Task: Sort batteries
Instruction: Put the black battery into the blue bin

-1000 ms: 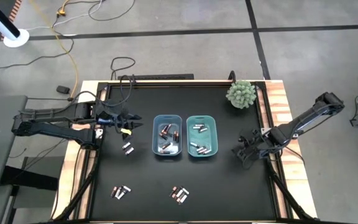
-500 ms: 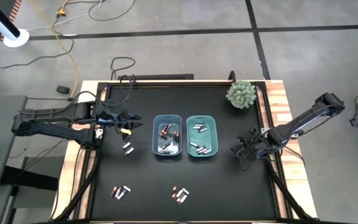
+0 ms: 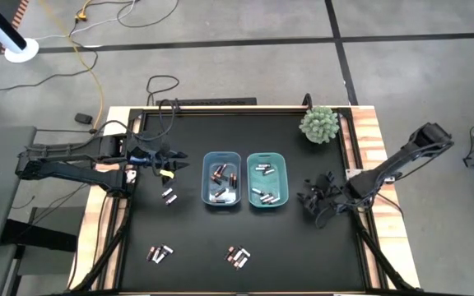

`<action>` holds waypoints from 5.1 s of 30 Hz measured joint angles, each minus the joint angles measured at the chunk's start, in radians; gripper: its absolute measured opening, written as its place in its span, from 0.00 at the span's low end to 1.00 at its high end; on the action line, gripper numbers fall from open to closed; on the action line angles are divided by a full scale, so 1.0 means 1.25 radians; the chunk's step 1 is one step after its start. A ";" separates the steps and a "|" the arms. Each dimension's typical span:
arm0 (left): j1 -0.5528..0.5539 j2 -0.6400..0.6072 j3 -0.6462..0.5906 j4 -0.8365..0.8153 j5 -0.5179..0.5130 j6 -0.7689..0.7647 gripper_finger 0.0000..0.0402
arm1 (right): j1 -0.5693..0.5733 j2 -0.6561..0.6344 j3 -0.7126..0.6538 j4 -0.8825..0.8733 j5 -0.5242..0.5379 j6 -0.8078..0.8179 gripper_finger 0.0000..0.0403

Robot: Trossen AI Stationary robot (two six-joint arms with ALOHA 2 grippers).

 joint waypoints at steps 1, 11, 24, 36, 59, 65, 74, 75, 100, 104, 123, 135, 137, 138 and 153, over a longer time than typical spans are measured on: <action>0.000 0.000 0.000 0.000 0.000 0.000 0.32 | 0.000 0.004 -0.021 0.040 0.004 -0.018 0.82; 0.000 0.000 0.000 0.000 0.000 0.000 0.32 | -0.026 0.069 -0.147 0.337 0.004 -0.218 0.82; 0.000 0.000 0.000 0.000 0.000 0.000 0.32 | -0.180 0.168 -0.148 0.524 -0.096 -0.425 0.82; 0.000 0.000 0.000 0.000 0.000 0.000 0.32 | -0.438 0.196 -0.136 0.601 -0.412 -0.679 0.82; 0.000 0.000 0.000 0.000 0.000 0.000 0.32 | -0.638 0.198 -0.019 0.445 -0.674 -0.934 0.82; 0.000 0.000 0.000 0.000 0.000 0.000 0.32 | -0.643 0.199 0.009 0.410 -0.690 -0.938 0.82; 0.000 0.000 0.000 0.000 0.000 0.000 0.32 | -0.642 0.294 0.047 0.425 -0.727 -0.920 0.82; 0.000 0.000 0.000 0.000 0.000 0.000 0.32 | -0.641 0.308 0.052 0.430 -0.727 -0.913 0.82; 0.000 0.000 0.000 0.000 0.000 0.000 0.32 | -0.641 0.303 0.059 0.366 -0.721 -0.854 0.30; 0.000 0.000 0.000 0.000 0.000 0.000 0.32 | -0.641 0.302 0.058 0.365 -0.728 -0.853 0.12; 0.000 0.000 0.000 0.000 0.000 0.000 0.32 | -0.639 0.098 0.053 0.093 -0.739 -0.693 0.08; 0.000 0.000 0.000 0.000 0.000 0.000 0.32 | -0.591 -0.059 0.205 -0.277 -0.631 -0.616 0.08; 0.000 0.000 0.000 0.000 0.000 0.000 0.32 | -0.578 -0.064 0.254 -0.321 -0.597 -0.594 0.08; 0.000 0.000 0.000 0.001 0.000 0.000 0.32 | -0.573 -0.063 0.282 -0.345 -0.577 -0.581 0.08; 0.000 0.000 0.000 0.001 0.000 0.000 0.32 | -0.542 0.205 0.790 -0.426 -0.396 -0.582 0.08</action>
